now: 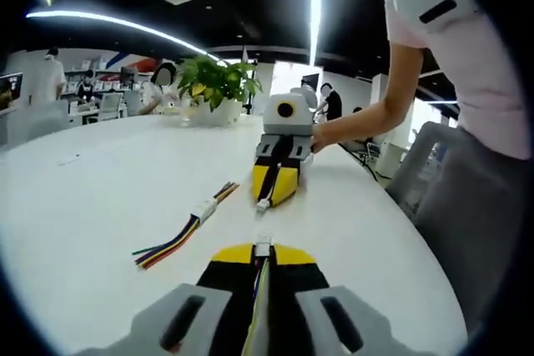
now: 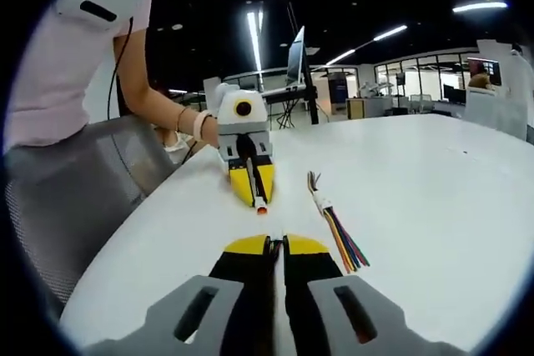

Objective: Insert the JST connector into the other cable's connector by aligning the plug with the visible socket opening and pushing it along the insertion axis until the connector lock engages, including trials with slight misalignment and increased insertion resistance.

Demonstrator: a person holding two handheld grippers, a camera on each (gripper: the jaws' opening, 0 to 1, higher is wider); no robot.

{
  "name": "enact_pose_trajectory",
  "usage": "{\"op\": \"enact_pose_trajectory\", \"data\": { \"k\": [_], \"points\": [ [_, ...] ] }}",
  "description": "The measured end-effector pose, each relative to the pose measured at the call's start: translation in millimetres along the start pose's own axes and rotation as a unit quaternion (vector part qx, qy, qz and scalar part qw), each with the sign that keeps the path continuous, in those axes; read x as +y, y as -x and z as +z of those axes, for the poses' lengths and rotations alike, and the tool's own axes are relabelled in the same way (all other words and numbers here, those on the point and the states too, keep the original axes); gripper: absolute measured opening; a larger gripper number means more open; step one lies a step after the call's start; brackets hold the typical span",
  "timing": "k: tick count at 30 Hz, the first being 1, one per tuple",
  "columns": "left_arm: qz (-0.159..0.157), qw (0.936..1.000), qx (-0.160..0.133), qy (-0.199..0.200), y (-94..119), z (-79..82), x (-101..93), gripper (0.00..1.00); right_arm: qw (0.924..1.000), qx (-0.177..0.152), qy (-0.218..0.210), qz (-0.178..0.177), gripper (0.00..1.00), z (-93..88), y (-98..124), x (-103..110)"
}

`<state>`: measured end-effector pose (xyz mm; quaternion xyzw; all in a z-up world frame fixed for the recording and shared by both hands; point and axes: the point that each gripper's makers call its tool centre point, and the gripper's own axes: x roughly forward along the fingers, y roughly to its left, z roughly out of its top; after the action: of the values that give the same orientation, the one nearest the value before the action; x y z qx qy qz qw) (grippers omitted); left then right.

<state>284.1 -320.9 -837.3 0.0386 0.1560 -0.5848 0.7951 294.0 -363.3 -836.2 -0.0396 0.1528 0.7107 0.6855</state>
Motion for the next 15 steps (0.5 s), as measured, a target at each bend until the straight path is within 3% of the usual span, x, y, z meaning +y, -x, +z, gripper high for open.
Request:
{"op": "enact_pose_trajectory", "data": {
  "k": [6,12,15],
  "points": [
    [-0.008,0.9989,0.024,-0.039,-1.7,1.5,-6.7,0.00,0.9999,-0.002,0.002,0.017,0.03,2.7,-6.7,3.6],
    [-0.009,0.9990,0.007,-0.044,-2.0,13.4,-8.2,0.00,0.9994,0.004,0.001,0.034,0.03,2.3,-10.9,8.0],
    [-0.008,0.9981,0.016,-0.058,-3.5,15.0,-6.9,0.00,0.9992,0.005,0.002,0.039,0.03,2.7,-12.3,9.6]
  ]
}}
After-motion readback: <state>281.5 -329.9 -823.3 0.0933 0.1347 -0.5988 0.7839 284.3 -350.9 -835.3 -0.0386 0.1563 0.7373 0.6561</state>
